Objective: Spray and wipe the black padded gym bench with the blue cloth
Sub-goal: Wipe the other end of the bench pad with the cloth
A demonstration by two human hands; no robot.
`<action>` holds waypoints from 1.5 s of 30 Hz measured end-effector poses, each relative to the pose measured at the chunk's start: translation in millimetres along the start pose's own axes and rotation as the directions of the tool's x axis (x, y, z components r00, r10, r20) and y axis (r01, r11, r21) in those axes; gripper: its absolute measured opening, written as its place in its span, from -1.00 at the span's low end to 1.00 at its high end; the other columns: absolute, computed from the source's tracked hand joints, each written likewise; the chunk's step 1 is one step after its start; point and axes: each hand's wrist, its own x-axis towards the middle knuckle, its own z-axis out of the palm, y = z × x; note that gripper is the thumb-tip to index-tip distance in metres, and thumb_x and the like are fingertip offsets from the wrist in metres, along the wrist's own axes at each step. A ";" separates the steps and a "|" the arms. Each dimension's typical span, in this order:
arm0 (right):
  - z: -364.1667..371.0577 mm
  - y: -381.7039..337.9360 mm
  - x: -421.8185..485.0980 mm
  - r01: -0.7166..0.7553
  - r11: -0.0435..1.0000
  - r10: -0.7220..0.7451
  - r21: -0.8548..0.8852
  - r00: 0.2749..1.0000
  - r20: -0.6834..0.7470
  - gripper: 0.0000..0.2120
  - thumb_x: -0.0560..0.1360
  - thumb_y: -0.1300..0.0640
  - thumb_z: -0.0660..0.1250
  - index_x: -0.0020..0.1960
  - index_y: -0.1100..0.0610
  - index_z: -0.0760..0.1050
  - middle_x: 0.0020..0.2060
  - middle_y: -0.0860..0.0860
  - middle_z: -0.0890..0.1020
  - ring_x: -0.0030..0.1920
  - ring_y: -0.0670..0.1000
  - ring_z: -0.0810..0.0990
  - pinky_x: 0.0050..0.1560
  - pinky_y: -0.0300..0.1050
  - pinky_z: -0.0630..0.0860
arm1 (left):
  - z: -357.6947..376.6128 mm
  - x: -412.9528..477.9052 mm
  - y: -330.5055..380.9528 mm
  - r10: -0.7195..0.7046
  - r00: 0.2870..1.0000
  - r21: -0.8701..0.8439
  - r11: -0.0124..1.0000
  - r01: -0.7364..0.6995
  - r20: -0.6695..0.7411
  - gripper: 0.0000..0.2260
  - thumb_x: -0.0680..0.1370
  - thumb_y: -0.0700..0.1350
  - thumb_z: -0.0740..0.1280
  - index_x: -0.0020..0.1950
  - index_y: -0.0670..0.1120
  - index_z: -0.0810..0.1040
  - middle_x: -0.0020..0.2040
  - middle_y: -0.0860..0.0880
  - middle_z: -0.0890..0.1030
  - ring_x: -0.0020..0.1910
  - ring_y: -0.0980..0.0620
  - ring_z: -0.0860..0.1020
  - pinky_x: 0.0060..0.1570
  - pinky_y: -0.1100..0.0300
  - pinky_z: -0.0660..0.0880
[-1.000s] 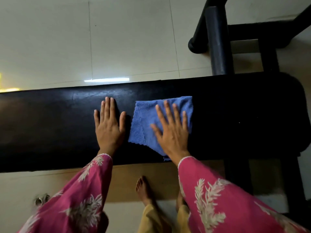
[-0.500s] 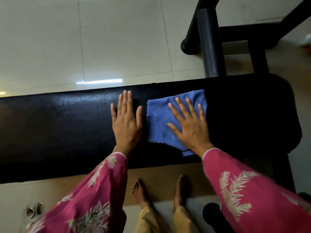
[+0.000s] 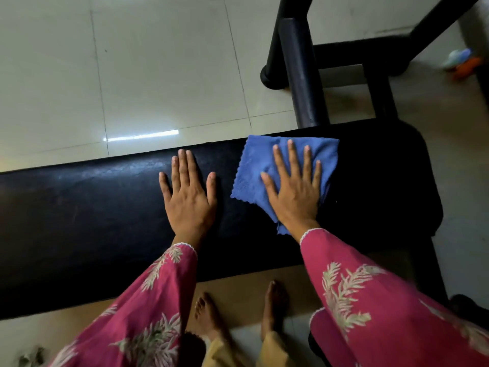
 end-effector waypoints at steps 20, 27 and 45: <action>2.3 9.4 8.5 0.086 0.996 -0.085 0.013 0.995 -0.055 -0.43 0.51 -0.24 0.01 0.44 -0.02 0.22 0.44 0.02 0.28 0.43 0.13 0.24 0.38 0.11 0.02 | -0.8 0.5 -1.5 0.006 1.000 0.014 1.000 -0.006 0.003 -0.39 0.55 0.21 -0.18 0.53 -0.08 -0.04 0.55 -0.02 -0.01 0.51 0.09 -0.09 0.45 0.03 -0.25; 4.5 -1.1 -30.4 0.024 1.000 -0.024 0.005 0.999 -0.028 -0.45 0.54 -0.24 -0.06 0.46 -0.04 0.18 0.44 0.01 0.28 0.44 0.14 0.20 0.40 0.13 0.03 | -0.3 0.8 -1.1 0.009 1.000 0.009 1.000 -0.009 -0.001 -0.39 0.55 0.20 -0.17 0.52 -0.08 -0.02 0.55 -0.03 0.01 0.51 0.07 -0.07 0.45 0.02 -0.24; -8.2 53.9 -47.6 -0.117 0.991 0.118 -0.064 0.993 0.006 -0.42 0.55 -0.23 -0.10 0.48 0.01 0.11 0.47 0.06 0.21 0.45 0.13 0.17 0.41 0.15 -0.03 | 0.9 -10.1 41.0 0.027 0.999 -0.038 0.999 -0.027 0.023 -0.37 0.54 0.21 -0.18 0.52 -0.11 -0.04 0.54 -0.05 -0.01 0.51 0.04 -0.06 0.43 0.00 -0.25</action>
